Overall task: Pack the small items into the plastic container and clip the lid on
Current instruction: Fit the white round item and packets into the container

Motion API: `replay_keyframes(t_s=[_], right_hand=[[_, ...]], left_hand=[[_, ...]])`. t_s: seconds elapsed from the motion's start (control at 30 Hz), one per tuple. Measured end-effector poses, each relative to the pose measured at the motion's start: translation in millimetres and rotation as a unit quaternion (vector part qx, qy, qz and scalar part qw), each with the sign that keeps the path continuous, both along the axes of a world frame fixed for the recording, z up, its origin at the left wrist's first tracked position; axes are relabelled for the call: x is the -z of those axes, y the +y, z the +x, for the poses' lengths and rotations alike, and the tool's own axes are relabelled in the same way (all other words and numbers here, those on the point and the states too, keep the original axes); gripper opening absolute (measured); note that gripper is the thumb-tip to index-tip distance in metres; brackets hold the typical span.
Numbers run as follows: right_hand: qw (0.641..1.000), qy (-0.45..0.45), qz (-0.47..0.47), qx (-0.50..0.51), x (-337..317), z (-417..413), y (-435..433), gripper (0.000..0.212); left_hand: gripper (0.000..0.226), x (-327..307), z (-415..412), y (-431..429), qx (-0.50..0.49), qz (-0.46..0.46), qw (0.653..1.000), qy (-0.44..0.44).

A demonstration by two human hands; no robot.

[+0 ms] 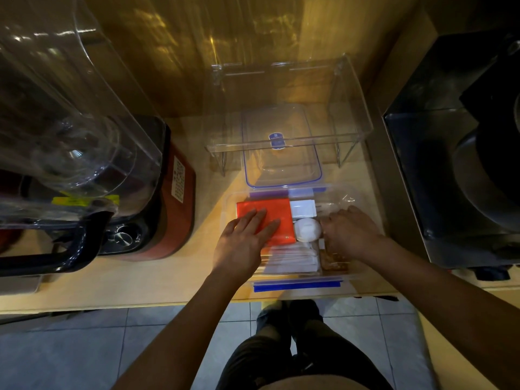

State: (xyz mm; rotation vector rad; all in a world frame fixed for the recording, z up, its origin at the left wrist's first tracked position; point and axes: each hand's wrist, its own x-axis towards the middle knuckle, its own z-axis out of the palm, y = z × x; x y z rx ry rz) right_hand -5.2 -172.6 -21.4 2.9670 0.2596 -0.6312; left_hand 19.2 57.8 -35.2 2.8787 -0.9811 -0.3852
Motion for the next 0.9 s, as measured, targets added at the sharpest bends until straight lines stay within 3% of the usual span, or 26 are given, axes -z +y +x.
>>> replay_keyframes(t_s=[0.4, 0.63, 0.77, 0.9], right_hand=[[0.996, 0.086, -0.003, 0.002, 6, -3, 6, 0.039], [0.999, 0.002, -0.027, -0.026, -10, 1, -2, 0.041], [0.994, 0.029, -0.088, -0.054, -6, 2, 1, 0.035], [0.993, 0.063, -0.085, -0.057, -3, 5, 4, 0.03]], left_hand=[[0.068, 1, 0, 0, 0.007, -0.001, 1.0, -0.008], [0.065, 0, -1, 0, 0.007, -0.018, 1.0, -0.005], [0.061, 0, -1, 1, 0.0, -0.03, 1.0, -0.007], [0.067, 0, -2, 1, -0.001, -0.029, 1.0, -0.003]])
